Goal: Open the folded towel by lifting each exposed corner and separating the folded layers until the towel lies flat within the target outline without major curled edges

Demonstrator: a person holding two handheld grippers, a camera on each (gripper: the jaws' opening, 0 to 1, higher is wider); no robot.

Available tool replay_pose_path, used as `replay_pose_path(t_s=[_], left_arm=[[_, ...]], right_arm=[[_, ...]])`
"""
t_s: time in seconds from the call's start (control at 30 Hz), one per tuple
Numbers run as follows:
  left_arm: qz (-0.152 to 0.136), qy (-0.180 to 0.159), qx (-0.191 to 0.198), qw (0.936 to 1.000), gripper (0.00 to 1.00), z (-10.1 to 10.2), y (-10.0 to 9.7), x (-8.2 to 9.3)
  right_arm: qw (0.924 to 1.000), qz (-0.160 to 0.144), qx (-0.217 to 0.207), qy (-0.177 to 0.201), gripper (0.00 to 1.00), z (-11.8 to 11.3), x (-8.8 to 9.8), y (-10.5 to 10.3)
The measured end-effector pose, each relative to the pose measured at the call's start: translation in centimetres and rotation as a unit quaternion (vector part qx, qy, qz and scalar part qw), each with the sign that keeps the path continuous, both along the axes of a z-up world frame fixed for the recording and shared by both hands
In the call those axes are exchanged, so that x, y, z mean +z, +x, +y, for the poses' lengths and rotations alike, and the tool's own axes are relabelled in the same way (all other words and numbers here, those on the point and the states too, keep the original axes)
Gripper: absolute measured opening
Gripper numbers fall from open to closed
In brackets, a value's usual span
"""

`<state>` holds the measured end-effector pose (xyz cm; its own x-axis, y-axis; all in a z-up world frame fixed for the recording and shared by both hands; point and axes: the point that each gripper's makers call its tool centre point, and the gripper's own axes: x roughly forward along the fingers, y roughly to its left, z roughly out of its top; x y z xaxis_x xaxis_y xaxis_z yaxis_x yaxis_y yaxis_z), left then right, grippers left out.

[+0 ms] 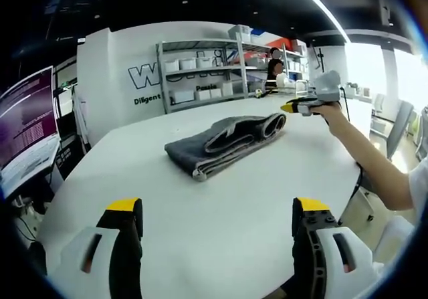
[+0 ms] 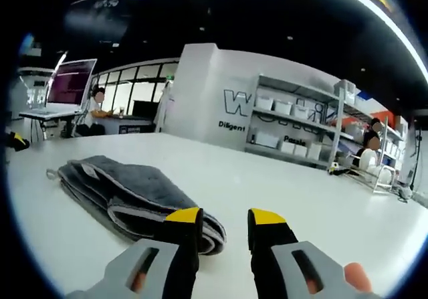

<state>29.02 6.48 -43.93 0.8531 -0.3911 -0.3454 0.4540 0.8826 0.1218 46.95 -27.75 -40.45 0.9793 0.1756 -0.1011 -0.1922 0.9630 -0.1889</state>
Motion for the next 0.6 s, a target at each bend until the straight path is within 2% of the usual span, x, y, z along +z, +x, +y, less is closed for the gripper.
replay_pose_path(t_s=[0.07,0.17,0.27,0.33,0.37,0.4,0.5,0.6], left_arm=[[0.000,0.000,0.001,1.0000,0.91,0.0,0.0,0.0],[0.000,-0.001,0.002,1.0000,0.91,0.1,0.0,0.0],[0.000,-0.003,0.002,1.0000,0.91,0.1,0.0,0.0],[-0.001,-0.004,0.003,1.0000,0.91,0.2,0.0,0.1],[-0.001,-0.005,0.003,1.0000,0.91,0.2,0.0,0.1],[-0.001,-0.004,0.004,1.0000,0.91,0.3,0.0,0.1],[0.000,-0.002,0.003,1.0000,0.91,0.2,0.0,0.0],[0.000,-0.003,0.002,1.0000,0.91,0.1,0.0,0.1]], right_arm=[[0.9998,-0.014,0.012,0.008,0.25,0.5,0.6,-0.1],[0.9970,-0.050,0.056,0.017,0.26,2.3,2.0,-0.3],[0.9891,-0.080,0.122,0.021,0.27,5.3,3.1,-1.1],[0.9803,-0.092,0.174,0.018,0.31,7.8,3.6,-1.6],[0.9792,-0.093,0.180,0.016,0.32,8.2,3.6,-1.6],[0.9747,-0.089,0.205,-0.004,0.32,9.7,3.3,-1.9],[0.9694,-0.079,0.229,-0.041,0.33,11.7,2.4,-2.1],[0.9622,-0.065,0.245,-0.099,0.35,13.7,0.9,-2.3]])
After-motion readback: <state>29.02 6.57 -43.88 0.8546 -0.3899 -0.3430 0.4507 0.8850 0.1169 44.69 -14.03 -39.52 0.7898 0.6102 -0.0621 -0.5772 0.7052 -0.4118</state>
